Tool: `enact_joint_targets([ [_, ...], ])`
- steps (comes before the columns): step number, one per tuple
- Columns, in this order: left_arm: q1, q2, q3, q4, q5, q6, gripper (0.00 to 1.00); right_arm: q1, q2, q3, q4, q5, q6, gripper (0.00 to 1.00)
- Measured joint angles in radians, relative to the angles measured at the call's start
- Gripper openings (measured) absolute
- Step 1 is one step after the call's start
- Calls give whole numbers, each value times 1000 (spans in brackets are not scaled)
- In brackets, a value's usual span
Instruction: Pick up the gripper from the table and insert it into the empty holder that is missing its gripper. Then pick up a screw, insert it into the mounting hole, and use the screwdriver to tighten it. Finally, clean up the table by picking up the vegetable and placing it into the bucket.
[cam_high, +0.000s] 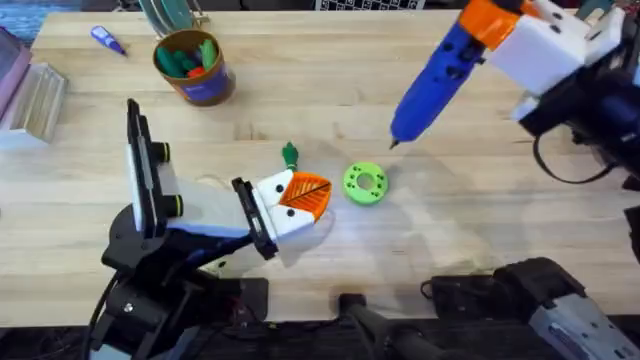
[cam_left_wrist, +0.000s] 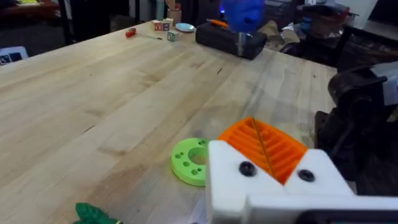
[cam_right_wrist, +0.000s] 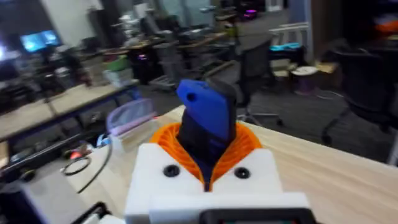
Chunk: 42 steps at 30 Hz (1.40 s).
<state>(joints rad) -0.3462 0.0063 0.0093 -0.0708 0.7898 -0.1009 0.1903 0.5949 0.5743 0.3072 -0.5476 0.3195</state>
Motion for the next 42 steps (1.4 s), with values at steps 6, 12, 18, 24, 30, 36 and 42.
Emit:
enact_joint_targets([
  [6, 0, 0, 0, 0, 0, 0, 16, 161, 33, 0, 88, -10, -10, 22],
  [12, 0, 0, 0, 0, 0, 0, 16, 324, 169, 0, 324, -17, -14, 22],
  [18, 0, 0, 0, 0, 0, 0, 16, 448, 337, 0, 571, -21, -40, 22],
  [24, 0, 0, 0, 0, 0, 0, 16, 538, 453, 0, 680, -23, -47, 22],
  [30, 0, 0, 0, 0, 0, 0, 16, 562, 513, 0, 762, -23, -52, 22],
  [36, 0, 0, 0, 0, 0, 0, 16, 562, 521, 0, 762, -23, -55, 22],
  [42, 0, 0, 0, 0, 0, 0, 16, 562, 522, 0, 751, -23, -55, 22],
])
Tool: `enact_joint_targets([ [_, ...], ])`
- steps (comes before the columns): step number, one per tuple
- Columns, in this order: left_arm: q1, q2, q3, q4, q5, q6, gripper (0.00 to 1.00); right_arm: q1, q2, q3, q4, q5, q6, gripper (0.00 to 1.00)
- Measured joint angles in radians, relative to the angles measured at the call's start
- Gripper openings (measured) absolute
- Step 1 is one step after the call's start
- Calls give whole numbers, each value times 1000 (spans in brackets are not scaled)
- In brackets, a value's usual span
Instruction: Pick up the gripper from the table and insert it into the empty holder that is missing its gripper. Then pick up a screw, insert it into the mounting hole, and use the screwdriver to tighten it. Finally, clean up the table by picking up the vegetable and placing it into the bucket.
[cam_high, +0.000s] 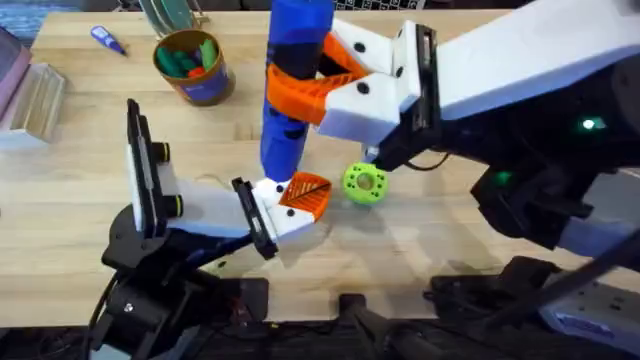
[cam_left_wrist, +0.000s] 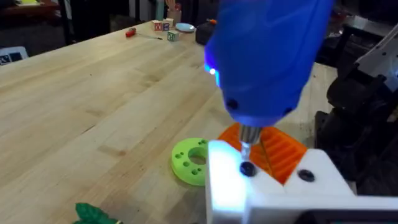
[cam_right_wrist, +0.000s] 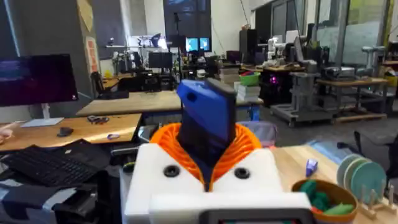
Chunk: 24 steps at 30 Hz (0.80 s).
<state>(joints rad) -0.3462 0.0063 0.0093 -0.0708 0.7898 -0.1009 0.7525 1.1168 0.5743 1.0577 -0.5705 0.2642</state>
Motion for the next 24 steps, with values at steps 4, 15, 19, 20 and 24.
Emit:
enact_joint_targets([
  [4, 0, 0, 0, 0, 0, 0, 16, 0, 0, 0, -28, 0, 0, 22],
  [15, 0, 0, 0, -1, 0, -1, 16, 0, 0, 0, -68, 6, 0, 22],
  [19, 0, 0, 0, -1, 0, -3, 16, 0, 0, 1, -71, 8, 0, 22],
  [20, 0, 0, 0, -1, 0, -4, 16, 0, 0, 1, -71, 8, 0, 22],
  [24, 0, 0, 0, -1, 1, -4, 16, 0, 0, 1, -74, 8, 0, 22],
])
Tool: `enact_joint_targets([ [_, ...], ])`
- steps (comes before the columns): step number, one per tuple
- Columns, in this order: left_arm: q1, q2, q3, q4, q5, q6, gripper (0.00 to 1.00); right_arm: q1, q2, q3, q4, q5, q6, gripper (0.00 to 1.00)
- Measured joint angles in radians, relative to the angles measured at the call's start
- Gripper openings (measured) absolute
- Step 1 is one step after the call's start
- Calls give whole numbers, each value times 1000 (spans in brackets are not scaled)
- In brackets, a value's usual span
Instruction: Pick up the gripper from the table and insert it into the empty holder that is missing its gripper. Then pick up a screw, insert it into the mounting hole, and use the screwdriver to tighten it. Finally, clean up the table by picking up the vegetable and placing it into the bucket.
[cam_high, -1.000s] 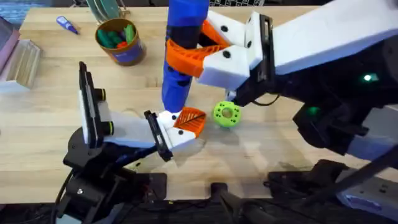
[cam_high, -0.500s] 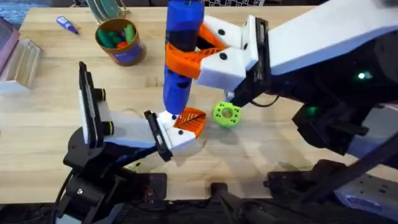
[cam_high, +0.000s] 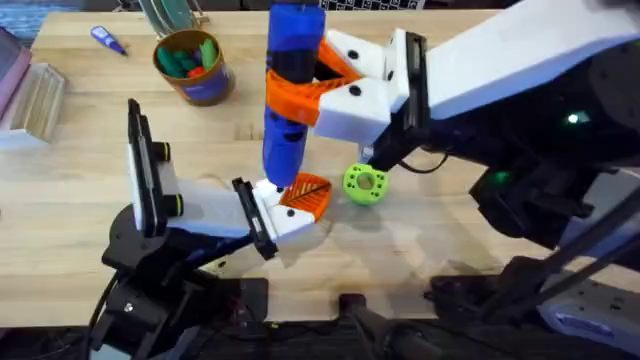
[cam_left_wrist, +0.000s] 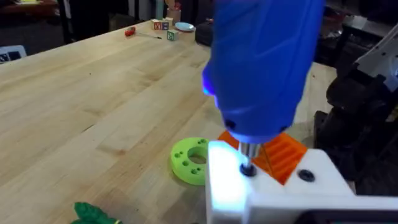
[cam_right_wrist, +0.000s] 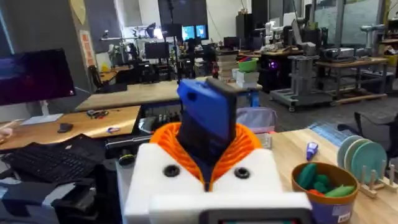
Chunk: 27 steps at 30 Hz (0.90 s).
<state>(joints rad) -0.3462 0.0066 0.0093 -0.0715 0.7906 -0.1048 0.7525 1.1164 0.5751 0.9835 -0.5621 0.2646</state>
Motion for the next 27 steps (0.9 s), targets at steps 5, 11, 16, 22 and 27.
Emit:
enact_joint_targets([
  [5, 0, 0, 0, 0, 1, -1, 16, 0, 0, 0, -2, 0, 0, 22],
  [11, 0, 0, 0, 0, 2, -1, 16, 0, 0, 0, -4, -1, 0, 22],
  [16, 0, -1, 0, 0, 2, 0, 16, 0, 10, -2, 109, -11, 0, 22],
  [22, 0, -1, 0, 0, 2, 0, 16, -54, -2, 8, 236, -7, 0, 22],
  [27, 0, -1, 0, 0, 2, 0, 16, -151, -2, 17, 65, -7, -75, 22],
])
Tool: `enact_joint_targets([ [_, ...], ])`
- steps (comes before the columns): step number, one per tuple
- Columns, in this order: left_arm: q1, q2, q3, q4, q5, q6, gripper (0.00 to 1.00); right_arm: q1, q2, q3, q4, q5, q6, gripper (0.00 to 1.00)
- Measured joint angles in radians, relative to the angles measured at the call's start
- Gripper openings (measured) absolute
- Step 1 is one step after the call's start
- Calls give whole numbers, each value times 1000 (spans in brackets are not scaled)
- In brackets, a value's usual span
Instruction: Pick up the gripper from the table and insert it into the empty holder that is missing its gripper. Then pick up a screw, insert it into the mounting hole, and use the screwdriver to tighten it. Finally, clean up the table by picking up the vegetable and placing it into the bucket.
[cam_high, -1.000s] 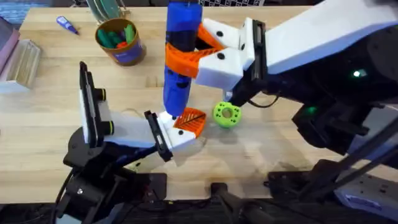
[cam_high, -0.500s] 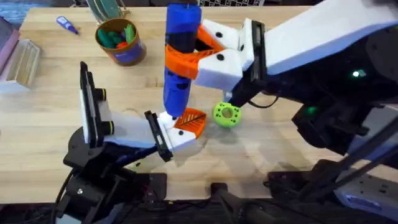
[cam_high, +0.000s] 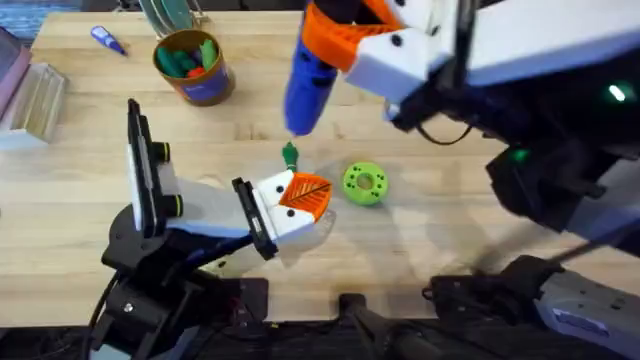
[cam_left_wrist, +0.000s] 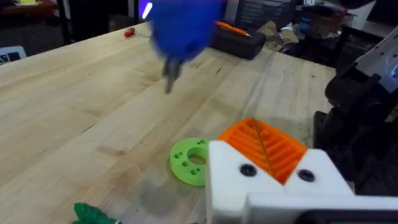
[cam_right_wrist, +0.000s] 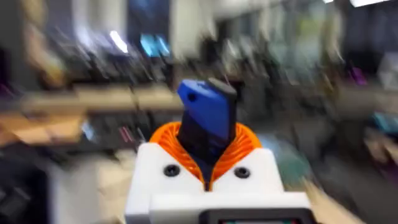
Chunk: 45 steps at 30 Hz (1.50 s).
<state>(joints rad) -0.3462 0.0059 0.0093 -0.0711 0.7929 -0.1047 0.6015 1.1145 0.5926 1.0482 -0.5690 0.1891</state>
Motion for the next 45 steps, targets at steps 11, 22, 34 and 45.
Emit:
enact_joint_targets([
  [11, 0, 0, 0, 0, 0, 0, 16, -258, 34, 66, -728, 262, -679, 22],
  [22, 0, 0, 0, 0, 0, 0, 16, -255, 368, 105, -786, 560, -1329, 22],
  [34, 0, 0, 0, 0, 0, 0, 16, -217, 507, 108, -813, 649, -1528, 171],
  [45, 0, 0, 0, 0, 0, 0, 16, -199, 491, 154, -871, 636, -1434, 990],
])
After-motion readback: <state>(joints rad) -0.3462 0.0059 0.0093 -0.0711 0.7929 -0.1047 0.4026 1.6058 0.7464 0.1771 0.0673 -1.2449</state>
